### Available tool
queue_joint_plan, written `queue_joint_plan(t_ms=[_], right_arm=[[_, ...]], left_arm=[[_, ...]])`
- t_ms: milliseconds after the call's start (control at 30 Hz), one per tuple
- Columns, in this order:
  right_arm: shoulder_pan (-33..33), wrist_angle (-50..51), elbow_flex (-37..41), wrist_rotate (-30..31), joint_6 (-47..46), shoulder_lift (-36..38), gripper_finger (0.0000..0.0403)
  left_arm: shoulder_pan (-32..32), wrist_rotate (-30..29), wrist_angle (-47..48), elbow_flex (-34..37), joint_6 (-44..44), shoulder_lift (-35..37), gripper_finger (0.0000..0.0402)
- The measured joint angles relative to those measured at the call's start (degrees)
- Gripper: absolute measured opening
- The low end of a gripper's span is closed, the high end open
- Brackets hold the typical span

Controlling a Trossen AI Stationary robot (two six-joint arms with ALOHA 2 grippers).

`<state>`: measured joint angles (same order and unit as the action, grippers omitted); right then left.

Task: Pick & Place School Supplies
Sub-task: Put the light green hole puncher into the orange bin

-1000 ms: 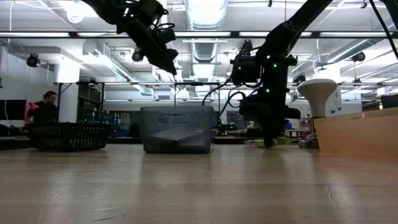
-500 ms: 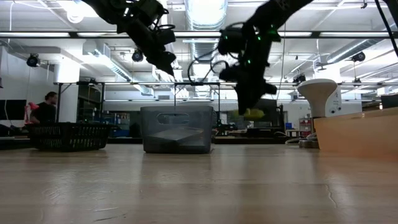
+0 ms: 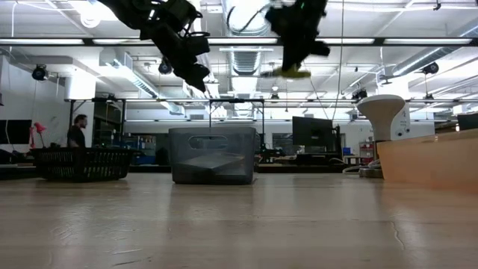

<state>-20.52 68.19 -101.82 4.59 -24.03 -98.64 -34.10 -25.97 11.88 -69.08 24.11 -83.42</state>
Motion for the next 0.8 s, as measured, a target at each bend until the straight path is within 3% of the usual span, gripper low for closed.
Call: queue_joint_plan(t_ms=[300,500,800], right_arm=[[5.25,9.83,-5.18,-0.08,-9.38,9.19,0.0046],[11.83,11.96,-1.14,-0.11,-20.14,15.05,0.0047],[23.53,17.41,10.65,-0.1,-45.97,21.13,0.0051]], left_arm=[[-0.03,2.85,-0.37,0.0,0.09,0.0,0.0168],[-0.25,3.1,-1.33,0.0,1.57,0.0,0.0167],[-0.84,4.07,-4.55,0.0,1.84,0.0,0.0167]])
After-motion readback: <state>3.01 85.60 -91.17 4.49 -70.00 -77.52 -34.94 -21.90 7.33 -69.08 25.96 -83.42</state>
